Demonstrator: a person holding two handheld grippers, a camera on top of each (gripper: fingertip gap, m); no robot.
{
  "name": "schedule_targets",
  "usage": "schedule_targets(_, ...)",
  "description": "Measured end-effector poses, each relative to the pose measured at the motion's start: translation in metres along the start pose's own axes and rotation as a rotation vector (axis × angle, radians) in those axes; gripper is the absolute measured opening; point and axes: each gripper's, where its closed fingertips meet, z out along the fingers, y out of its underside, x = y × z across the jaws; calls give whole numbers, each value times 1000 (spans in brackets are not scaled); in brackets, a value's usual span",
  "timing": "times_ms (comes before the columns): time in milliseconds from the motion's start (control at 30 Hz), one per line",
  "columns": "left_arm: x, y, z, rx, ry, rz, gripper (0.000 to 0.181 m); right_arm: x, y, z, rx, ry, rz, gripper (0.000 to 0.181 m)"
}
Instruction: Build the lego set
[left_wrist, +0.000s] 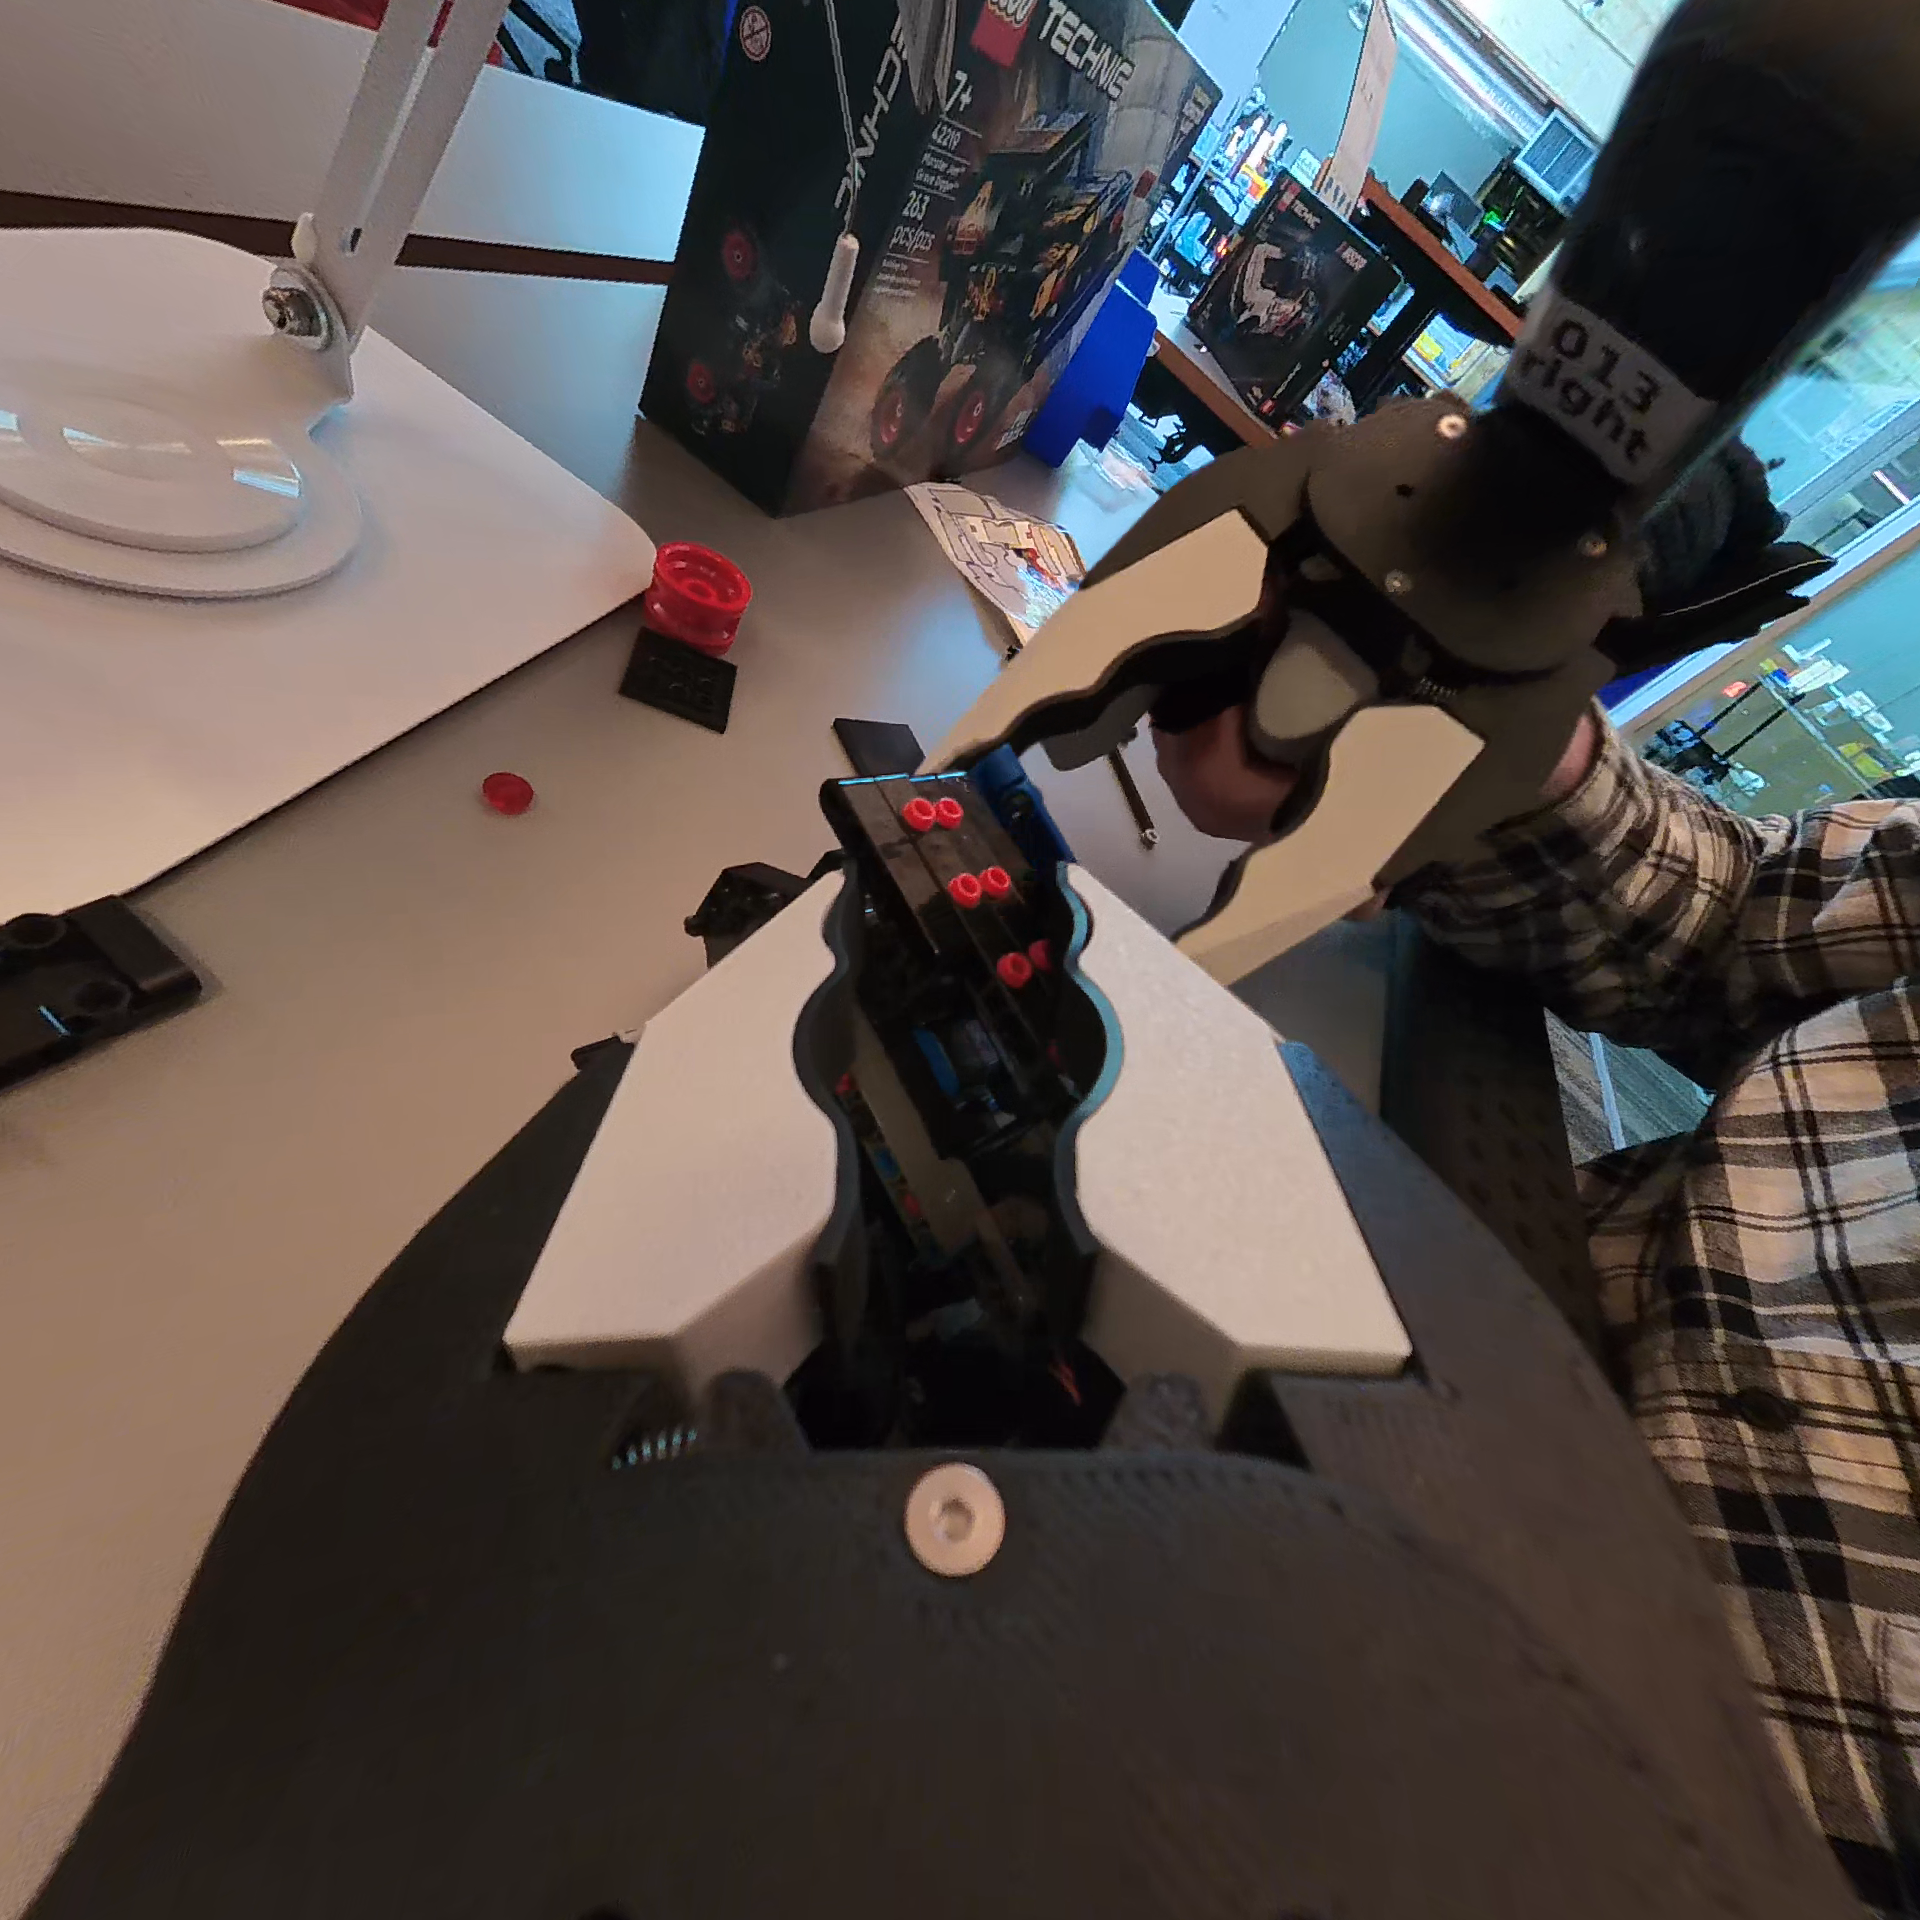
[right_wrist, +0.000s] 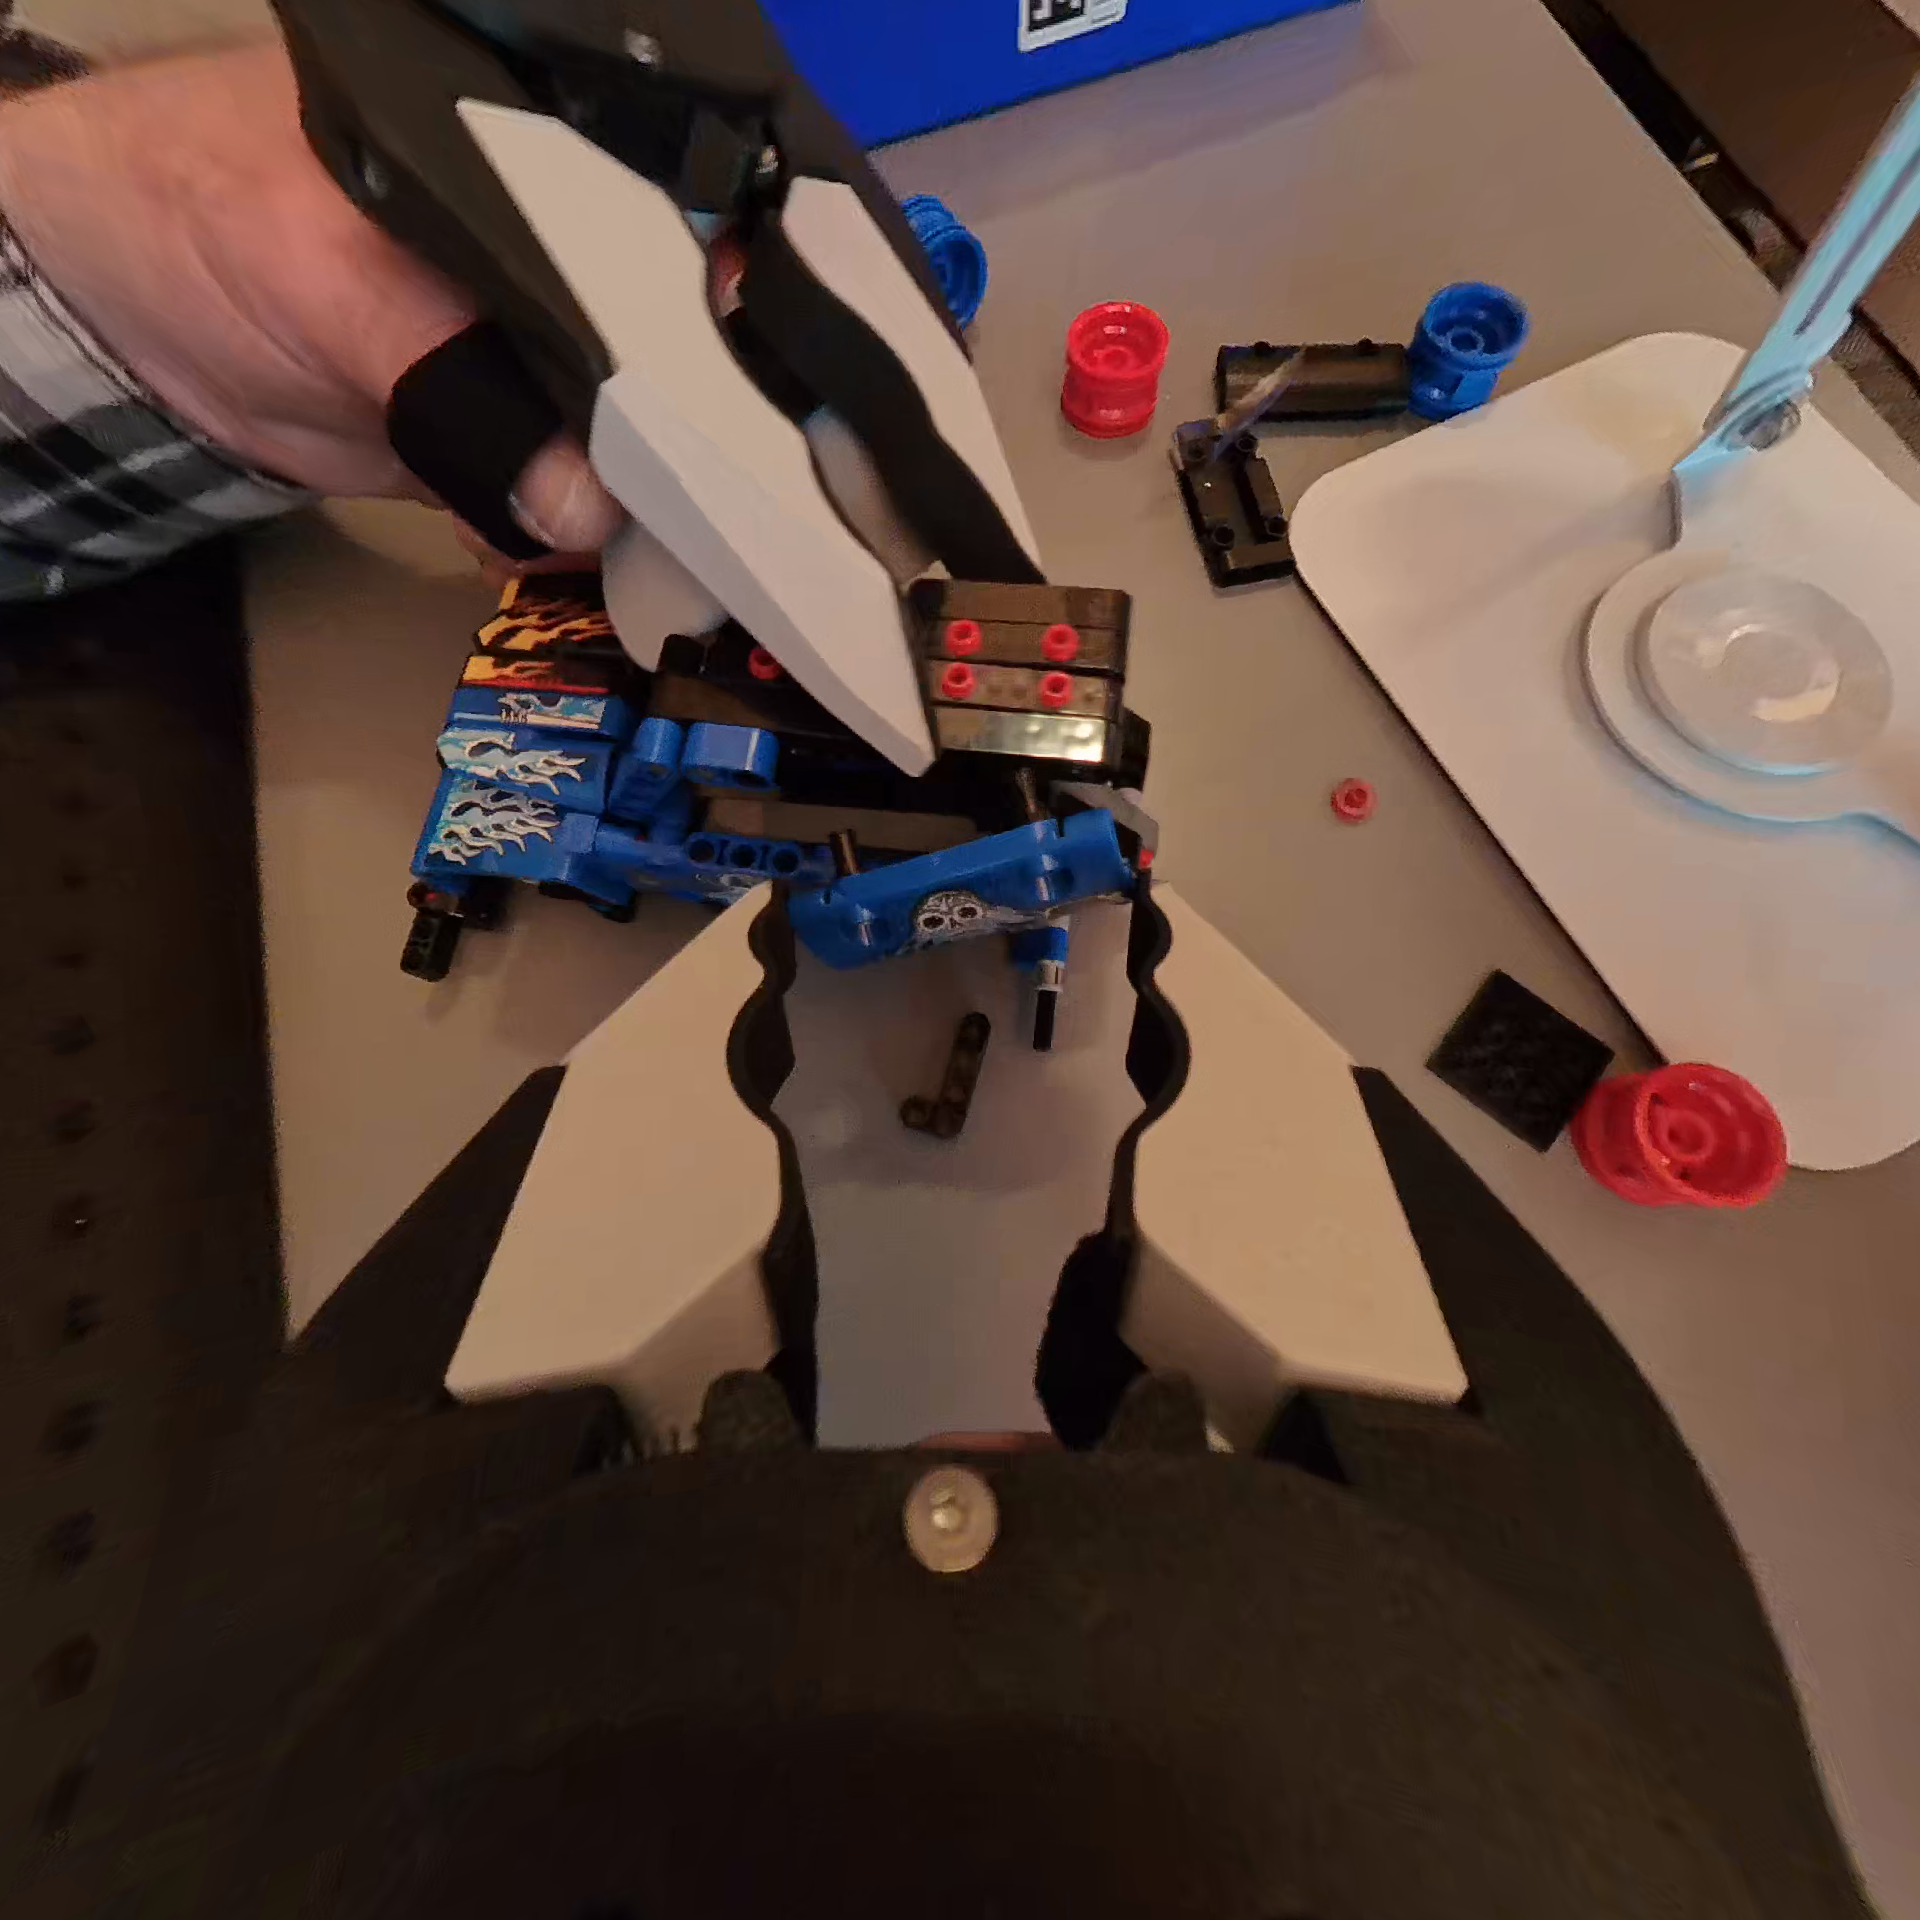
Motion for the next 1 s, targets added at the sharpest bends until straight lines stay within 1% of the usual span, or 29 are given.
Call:
schedule_targets(133,1,0,2,11,-12,-12,33,-4,-2,-2,12,-94,164,63)
schedule_targets(367,4,0,6,39,-47,-20,33,-5,0,-5,-15,-121,252,63)
schedule_targets(567,4,0,8,39,-71,-6,34,-4,2,-7,-53,-117,270,63)
schedule_targets(667,7,-1,8,32,-53,-7,41,-1,2,-7,-68,-92,254,63)
schedule_targets(767,11,-1,9,16,-51,17,54,-1,2,-7,-76,-73,237,63)
schedule_targets(867,7,0,9,4,-77,34,47,-2,1,-7,-68,-52,187,64)
schedule_targets(1000,8,1,10,-9,-88,55,47,-2,-3,-7,-32,-18,146,63)
